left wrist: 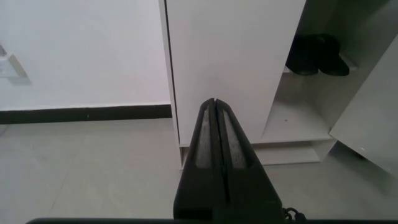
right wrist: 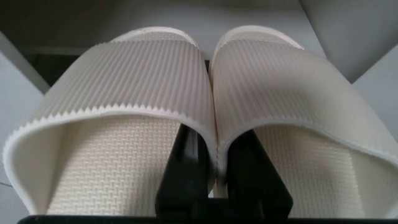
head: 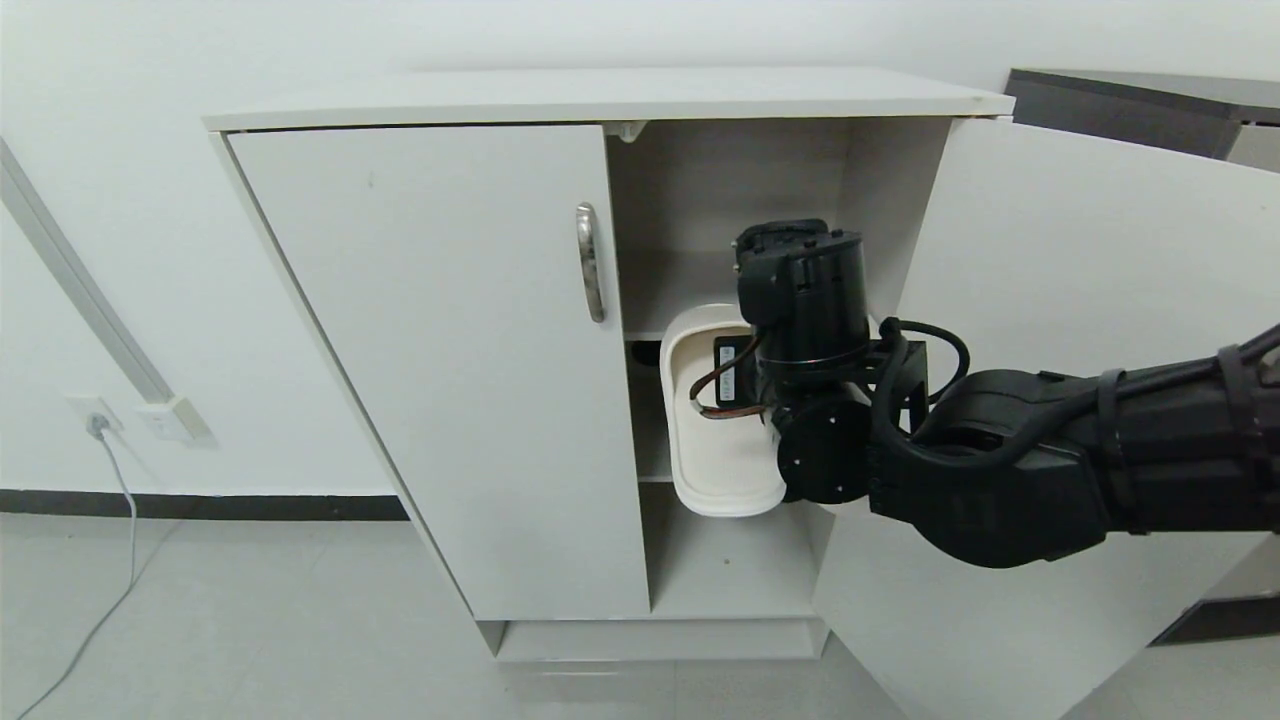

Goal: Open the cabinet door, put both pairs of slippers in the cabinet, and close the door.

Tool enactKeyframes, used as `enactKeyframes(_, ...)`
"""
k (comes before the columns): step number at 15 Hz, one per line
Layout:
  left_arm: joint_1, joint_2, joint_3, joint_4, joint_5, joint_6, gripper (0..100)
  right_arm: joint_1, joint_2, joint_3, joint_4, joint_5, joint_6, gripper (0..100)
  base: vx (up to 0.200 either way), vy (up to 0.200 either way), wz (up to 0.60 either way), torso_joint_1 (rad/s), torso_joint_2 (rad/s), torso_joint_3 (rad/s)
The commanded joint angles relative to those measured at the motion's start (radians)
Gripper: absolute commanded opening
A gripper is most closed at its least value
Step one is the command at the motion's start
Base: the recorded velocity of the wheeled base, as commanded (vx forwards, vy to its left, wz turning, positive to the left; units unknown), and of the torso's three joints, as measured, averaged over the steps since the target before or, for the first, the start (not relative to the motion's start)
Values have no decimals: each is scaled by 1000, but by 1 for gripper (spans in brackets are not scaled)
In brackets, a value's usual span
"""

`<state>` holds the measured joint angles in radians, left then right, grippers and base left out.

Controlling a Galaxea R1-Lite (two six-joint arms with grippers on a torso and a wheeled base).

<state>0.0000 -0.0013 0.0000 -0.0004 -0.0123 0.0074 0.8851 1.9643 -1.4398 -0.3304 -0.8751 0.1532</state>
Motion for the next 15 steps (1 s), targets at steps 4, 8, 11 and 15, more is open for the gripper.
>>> enactKeyframes(4,0,1,0,0,-1,0,0,-2,-4,9,-2,-1,3,0,0,0,0,0,0,0)
enactKeyframes(8,0,1,0,0,-1,2,0,-3,-4,16,-10,-1,3,0,150,0,0,1,1,4)
enactKeyframes(11,0,1,0,0,-1,2,0,-5,-4,15,-10,-1,2,0,200,0,0,6,2,1)
enactKeyframes(15,0,1,0,-1,-1,0,0,-3,-4,16,-12,-2,3,0,200,0,0,0,2,4)
